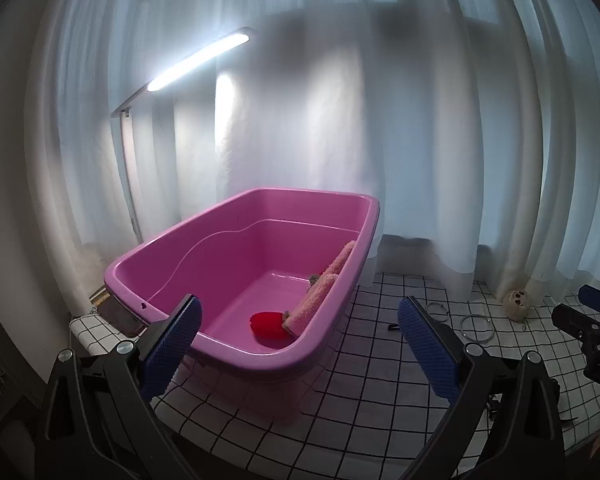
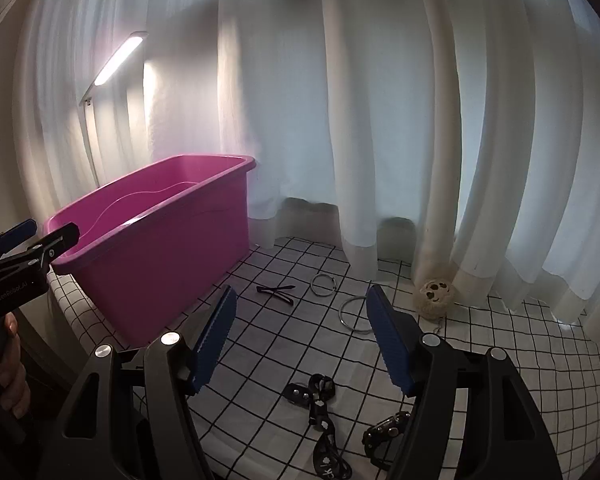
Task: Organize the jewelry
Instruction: 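Reach the left tool to the black lanyard while the right tool reaches the black watch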
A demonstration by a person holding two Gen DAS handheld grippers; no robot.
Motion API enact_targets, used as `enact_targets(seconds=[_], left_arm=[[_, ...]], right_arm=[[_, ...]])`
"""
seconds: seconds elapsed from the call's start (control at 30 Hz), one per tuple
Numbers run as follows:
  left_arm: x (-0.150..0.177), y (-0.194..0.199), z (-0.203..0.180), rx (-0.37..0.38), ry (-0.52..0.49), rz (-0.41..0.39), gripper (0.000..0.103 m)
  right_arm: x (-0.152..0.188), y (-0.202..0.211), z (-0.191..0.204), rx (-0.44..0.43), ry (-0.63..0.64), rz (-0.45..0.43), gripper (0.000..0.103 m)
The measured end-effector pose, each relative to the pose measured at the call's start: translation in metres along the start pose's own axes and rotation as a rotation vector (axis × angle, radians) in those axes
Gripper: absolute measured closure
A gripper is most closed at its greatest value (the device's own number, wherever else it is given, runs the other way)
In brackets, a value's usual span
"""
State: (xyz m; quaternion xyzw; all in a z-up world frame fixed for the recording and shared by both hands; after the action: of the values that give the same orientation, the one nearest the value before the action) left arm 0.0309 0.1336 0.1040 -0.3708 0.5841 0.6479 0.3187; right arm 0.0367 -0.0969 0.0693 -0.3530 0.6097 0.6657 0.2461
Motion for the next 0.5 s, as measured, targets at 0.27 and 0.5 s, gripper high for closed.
enact_targets(seconds=[0.27,0.5], left_arm=[[0.03,0.001,-0.066,0.129,-0.084,0.039,0.006],[0.073,-0.036,-0.116,0.187,-0.134,0.177,0.006]], right_arm=[[0.074,0.007,-0.083,0.151,-0.139,0.125,0.038],[0.121,-0.024,-0.11,0.15,-0.187,0.222,0.038]])
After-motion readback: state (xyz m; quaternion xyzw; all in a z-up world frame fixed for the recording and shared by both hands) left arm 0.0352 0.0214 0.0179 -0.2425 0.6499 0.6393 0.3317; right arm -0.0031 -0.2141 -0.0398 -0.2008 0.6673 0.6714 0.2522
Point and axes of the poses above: each gripper's, at about its wrist camera, not at the fingertips, and y roughly against the way its jaws point, z to its left, x to its underside, the point moved 6 cm from there along -y, roughly the way its jaws point, and after that the axes turned 8 degrees about z, right-handed, at the moved point
